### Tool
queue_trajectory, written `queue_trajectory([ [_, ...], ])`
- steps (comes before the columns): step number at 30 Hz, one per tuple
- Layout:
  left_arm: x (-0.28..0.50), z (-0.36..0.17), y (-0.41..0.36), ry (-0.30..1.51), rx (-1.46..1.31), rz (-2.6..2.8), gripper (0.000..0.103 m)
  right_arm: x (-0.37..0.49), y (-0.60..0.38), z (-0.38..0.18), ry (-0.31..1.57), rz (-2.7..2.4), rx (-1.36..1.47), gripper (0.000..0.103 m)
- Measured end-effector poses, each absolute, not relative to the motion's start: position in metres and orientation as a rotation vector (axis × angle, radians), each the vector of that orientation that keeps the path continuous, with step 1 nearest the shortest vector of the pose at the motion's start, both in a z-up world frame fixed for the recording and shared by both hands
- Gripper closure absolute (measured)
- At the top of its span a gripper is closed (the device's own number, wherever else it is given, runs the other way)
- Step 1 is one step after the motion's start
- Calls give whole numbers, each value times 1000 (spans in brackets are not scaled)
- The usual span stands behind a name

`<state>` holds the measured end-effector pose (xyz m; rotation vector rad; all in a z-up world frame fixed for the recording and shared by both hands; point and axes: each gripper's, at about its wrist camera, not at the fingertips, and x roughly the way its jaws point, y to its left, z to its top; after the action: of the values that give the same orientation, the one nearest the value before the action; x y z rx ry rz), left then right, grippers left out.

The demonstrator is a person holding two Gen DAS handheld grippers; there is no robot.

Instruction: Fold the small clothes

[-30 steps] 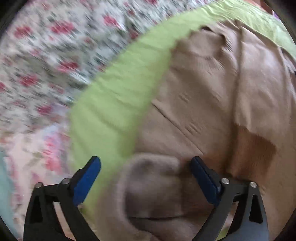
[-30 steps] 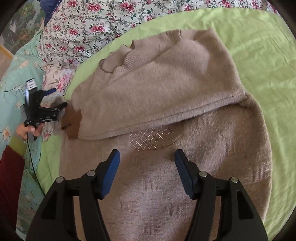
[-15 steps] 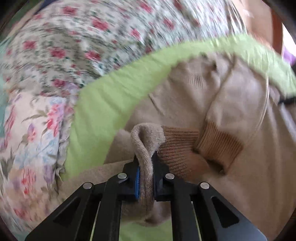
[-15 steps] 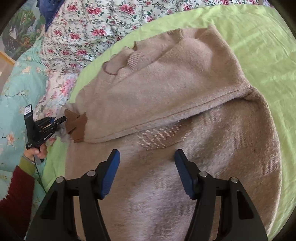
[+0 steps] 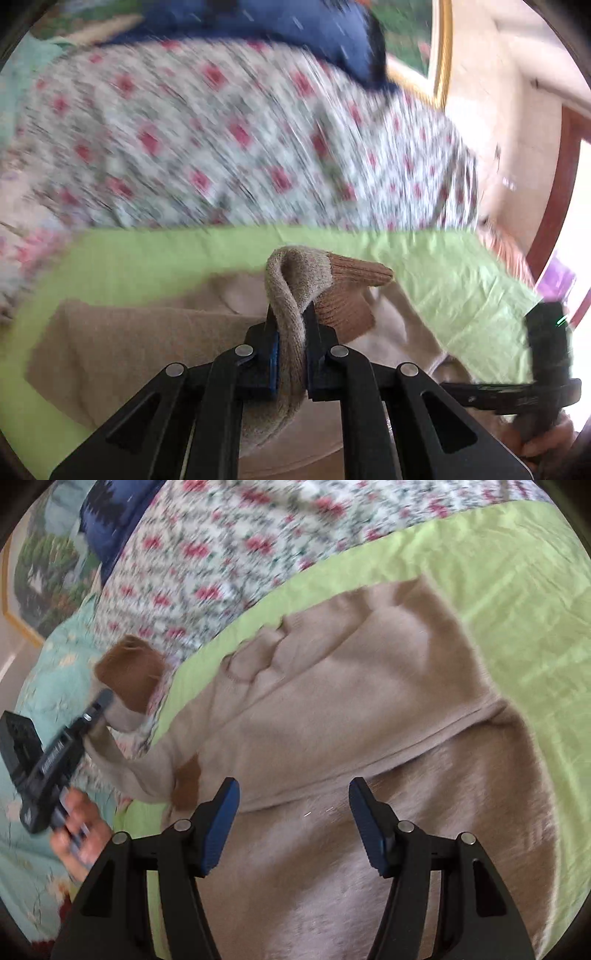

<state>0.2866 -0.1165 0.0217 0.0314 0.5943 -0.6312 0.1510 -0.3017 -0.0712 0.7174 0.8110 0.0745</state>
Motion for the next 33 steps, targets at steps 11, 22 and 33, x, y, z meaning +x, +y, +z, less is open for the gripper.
queue_trajectory([
  [11,255,-54,-181,782,134,-689,32,152,-351,-80,785,21,783,40],
  [22,222,-41,-12,733,142,-297,22,211,-338,-102,862,88,746,40],
  [33,257,-83,36,876,145,-134,22,254,-329,-104,931,139,740,95],
])
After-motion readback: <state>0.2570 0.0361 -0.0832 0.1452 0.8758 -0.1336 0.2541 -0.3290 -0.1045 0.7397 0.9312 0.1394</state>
